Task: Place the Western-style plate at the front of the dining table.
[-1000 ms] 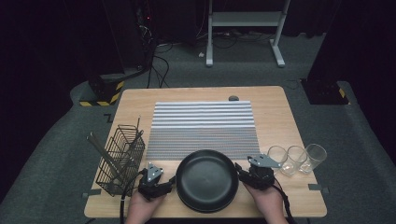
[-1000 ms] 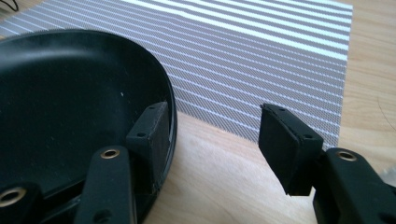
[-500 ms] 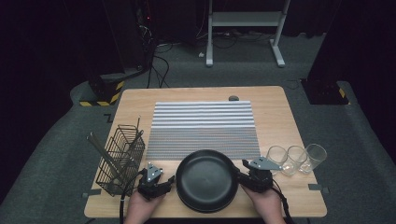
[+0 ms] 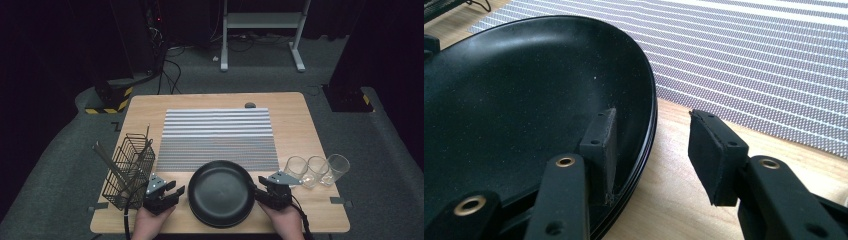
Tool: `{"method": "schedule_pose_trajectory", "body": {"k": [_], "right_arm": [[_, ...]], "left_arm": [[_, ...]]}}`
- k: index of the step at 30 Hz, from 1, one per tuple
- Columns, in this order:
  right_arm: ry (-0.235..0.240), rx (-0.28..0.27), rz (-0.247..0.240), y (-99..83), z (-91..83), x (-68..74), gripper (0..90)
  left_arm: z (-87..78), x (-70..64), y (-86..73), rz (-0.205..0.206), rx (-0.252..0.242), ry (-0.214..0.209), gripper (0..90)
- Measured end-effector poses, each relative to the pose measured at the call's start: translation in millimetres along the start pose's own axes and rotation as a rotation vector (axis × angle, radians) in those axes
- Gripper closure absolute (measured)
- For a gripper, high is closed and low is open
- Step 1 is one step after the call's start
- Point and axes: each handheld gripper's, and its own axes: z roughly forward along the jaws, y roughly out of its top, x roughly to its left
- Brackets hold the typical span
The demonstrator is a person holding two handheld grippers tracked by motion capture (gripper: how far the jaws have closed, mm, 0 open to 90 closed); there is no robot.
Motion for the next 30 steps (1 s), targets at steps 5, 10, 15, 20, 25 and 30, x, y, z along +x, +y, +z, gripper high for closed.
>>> {"method": "schedule_pose_trajectory", "body": {"k": [5, 10, 15, 20, 25, 30], "right_arm": [[-0.013, -0.011, -0.004, -0.3, -0.9, 0.5, 56.7], [-0.001, -0.008, 0.001, -0.2, -2.0, -0.6, 58.1], [0.013, -0.013, 0.018, -1.4, -4.1, -2.1, 59.1], [0.030, -0.023, 0.032, -1.7, -5.7, -2.7, 62.5], [0.056, -0.033, 0.041, -0.7, -8.2, -3.9, 66.3], [0.100, -0.014, 0.087, -0.2, -6.6, -5.1, 68.3]], "left_arm": [[-6.5, -1.9, 1.1, -0.011, -0.039, -0.023, 57.1], [-8.8, -5.3, 2.4, -0.025, -0.054, -0.048, 57.4], [-7.6, -8.6, 5.2, -0.022, -0.056, -0.074, 56.9], [-2.1, -11.1, 19.8, 0.013, -0.051, -0.066, 55.0], [3.4, -20.4, 38.8, 0.059, -0.034, -0.068, 55.1], [12.4, -21.2, 32.4, 0.009, -0.014, -0.115, 57.4]]}}
